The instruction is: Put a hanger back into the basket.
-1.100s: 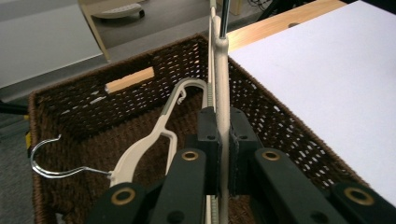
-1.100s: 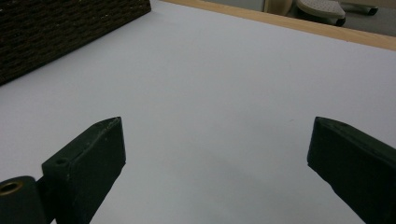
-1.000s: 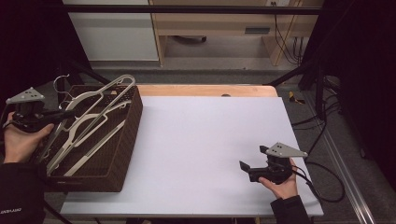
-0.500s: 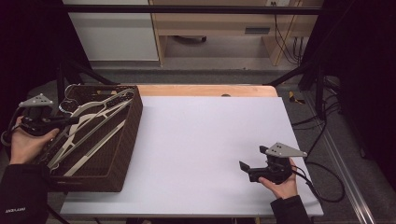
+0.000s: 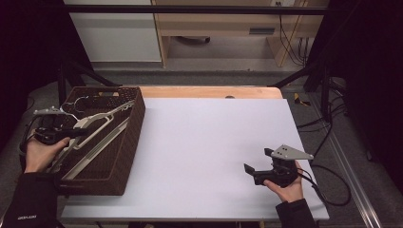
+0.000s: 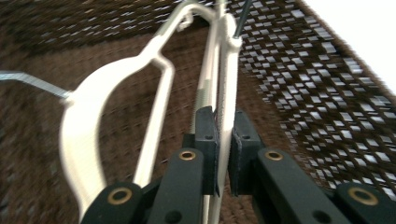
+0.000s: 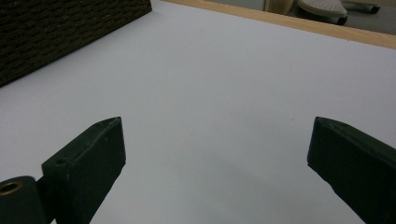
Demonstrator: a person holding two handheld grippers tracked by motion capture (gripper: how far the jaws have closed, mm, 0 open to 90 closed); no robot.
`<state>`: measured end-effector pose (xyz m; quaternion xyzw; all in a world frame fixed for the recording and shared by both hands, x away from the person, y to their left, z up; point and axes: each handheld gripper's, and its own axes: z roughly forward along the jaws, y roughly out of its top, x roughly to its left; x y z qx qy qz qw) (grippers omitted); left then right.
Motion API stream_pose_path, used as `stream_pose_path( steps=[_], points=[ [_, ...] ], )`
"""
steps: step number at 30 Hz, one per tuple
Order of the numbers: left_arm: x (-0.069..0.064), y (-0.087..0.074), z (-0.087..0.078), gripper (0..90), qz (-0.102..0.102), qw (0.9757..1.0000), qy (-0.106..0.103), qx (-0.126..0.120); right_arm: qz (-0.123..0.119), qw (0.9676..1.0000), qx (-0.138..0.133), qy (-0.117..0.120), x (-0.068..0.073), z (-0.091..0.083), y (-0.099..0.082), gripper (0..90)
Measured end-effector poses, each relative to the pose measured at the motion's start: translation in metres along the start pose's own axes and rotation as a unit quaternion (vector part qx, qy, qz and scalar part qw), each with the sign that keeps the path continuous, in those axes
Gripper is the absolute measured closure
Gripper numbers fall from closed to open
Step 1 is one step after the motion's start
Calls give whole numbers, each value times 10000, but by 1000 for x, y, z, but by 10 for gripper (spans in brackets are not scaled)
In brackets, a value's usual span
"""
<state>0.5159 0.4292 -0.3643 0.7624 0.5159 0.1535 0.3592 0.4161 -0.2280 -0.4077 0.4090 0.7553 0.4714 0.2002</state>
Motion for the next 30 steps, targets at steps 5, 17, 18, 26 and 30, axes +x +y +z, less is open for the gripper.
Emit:
stream_pose_path(
  steps=[5, 17, 18, 26, 30],
  points=[
    [6, -5, -4, 758, -308, 9979, 565, -113, -6, 10000, -2, -6, 0, 0, 0, 46],
    [-24, -16, -42, 475, 103, 9931, 536, -1037, -66, 10000, -45, -36, -1, -1, 0, 41],
    [-30, -17, -43, 442, 148, 9922, 492, -1135, -29, 10000, -77, -46, -1, -1, 0, 41],
    [-86, -27, -44, 225, 535, 9835, -119, -1726, -49, 9999, -120, -98, -1, -1, 0, 30],
    [-113, -31, -36, 122, 699, 9806, -414, -1784, -68, 9998, -145, -112, -1, -1, -1, 27]
  ],
)
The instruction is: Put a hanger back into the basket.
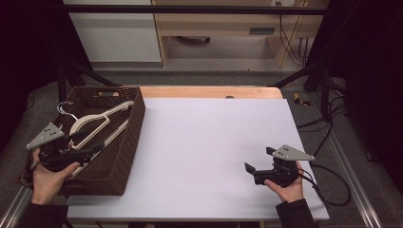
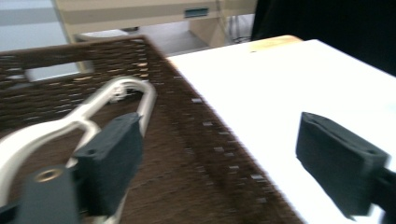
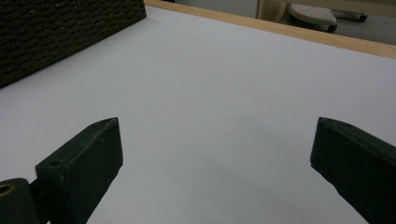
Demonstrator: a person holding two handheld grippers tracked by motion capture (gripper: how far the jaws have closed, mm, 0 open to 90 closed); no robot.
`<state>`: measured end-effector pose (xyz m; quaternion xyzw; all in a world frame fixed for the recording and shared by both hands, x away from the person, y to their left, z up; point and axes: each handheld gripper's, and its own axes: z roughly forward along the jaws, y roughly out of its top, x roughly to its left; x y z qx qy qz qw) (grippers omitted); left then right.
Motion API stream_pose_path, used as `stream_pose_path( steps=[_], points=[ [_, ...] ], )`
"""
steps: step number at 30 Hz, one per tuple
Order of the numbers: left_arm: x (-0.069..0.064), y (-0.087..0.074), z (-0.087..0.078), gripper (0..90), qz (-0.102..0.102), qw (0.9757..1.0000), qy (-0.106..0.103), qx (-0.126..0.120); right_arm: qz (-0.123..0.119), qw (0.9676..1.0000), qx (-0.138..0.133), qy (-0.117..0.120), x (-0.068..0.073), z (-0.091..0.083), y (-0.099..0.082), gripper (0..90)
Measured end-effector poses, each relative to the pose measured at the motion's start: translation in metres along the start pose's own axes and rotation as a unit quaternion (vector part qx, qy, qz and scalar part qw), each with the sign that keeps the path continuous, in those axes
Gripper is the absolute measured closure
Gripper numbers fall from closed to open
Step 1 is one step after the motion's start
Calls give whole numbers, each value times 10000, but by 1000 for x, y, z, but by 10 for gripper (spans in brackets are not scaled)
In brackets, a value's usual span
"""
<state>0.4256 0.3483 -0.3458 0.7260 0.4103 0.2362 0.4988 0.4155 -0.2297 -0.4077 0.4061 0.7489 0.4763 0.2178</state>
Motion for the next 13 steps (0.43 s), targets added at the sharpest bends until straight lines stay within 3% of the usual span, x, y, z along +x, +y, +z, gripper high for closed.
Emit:
stream_pose_path(
  steps=[6, 13],
  points=[
    [-29, -7, 10, 93, 256, 9992, -317, -20, 24, 9999, -106, 28, 0, -3, 0, 23],
    [-46, -24, 16, 78, 430, 9973, -587, -9, 84, 9996, -254, 38, -2, -7, 0, 23]
  ],
)
